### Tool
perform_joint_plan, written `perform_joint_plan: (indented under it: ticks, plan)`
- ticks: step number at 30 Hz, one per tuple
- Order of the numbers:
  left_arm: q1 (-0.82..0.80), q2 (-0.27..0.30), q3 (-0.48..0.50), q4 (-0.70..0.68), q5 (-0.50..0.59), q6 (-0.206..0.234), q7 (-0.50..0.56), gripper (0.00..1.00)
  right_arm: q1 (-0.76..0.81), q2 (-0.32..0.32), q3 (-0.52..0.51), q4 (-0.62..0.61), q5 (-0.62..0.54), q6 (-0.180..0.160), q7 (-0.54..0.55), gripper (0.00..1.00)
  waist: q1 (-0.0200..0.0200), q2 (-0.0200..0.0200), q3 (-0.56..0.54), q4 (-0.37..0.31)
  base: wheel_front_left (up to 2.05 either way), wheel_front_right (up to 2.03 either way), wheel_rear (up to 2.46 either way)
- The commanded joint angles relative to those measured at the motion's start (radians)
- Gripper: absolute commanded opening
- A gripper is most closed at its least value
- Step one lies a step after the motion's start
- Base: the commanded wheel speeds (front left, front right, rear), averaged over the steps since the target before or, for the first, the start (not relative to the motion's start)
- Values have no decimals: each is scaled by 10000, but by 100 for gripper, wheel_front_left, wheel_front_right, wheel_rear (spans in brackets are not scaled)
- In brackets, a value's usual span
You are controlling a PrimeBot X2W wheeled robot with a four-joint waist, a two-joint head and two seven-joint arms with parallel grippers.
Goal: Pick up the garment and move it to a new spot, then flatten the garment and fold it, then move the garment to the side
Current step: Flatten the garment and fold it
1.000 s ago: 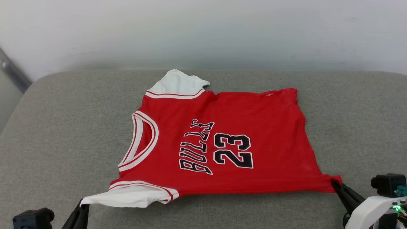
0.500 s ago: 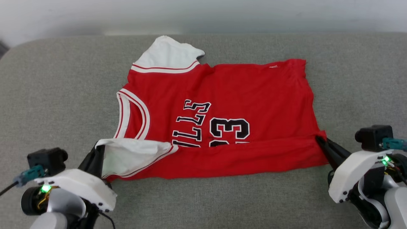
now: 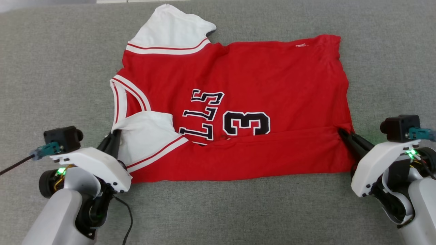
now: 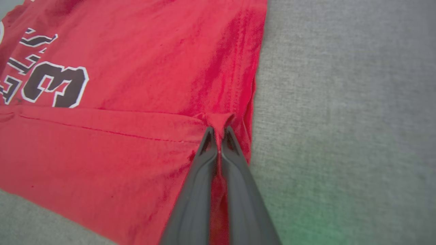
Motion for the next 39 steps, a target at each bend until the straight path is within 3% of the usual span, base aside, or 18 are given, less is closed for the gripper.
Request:
perform_joint_plan:
  ticks: [1,2,3,4,5,6,13,20,28,32,39]
  plan:
    - [-272,-48,-60,264,-81,-141,107,0,-174,50,127,151,91,-7,-46,0,-2,0,80,-43,0,0,0]
    - [-388,-61,-98,484,-131,-236,197,0,-211,81,191,264,115,-7,-59,15,-2,0,109,-66,0,0,0]
    - [-478,-96,-163,685,-212,-327,326,0,-241,87,264,348,112,-7,-81,42,-2,0,117,-82,0,0,0]
    - [-555,-130,-187,855,-262,-407,385,21,-266,86,335,412,128,-7,-110,100,-2,0,111,-97,0,0,0]
    - [-602,-147,-204,1012,-307,-460,455,47,-303,91,403,467,155,-7,-138,100,-2,0,92,-115,0,0,0]
    - [-646,-152,-223,1137,-332,-507,475,100,-340,59,475,463,120,-7,-241,100,-2,0,63,-134,0,0,0]
    - [-657,42,-66,1702,-490,-622,424,100,-153,86,219,5,-106,-7,-1594,100,-2,0,-463,-251,0,0,0]
    - [-178,920,238,1076,-641,-434,1053,100,640,672,-680,-944,-683,-7,-2737,100,-2,0,-1357,-461,0,0,0]
    - [625,2620,220,-763,-1176,-181,3605,100,1594,1231,-1202,-2234,-1236,-5,-2333,100,-2,0,-1870,-783,0,0,0]
    - [1243,3255,285,-1375,-1715,165,4909,100,1821,1408,-1221,-2740,-1283,-5,-2115,100,-2,0,-1681,-1069,0,0,0]
    - [1894,3204,507,-1523,-2615,615,5727,100,1841,1673,-1222,-2965,-1261,-5,-1928,100,-2,0,-1002,-1517,0,0,0]
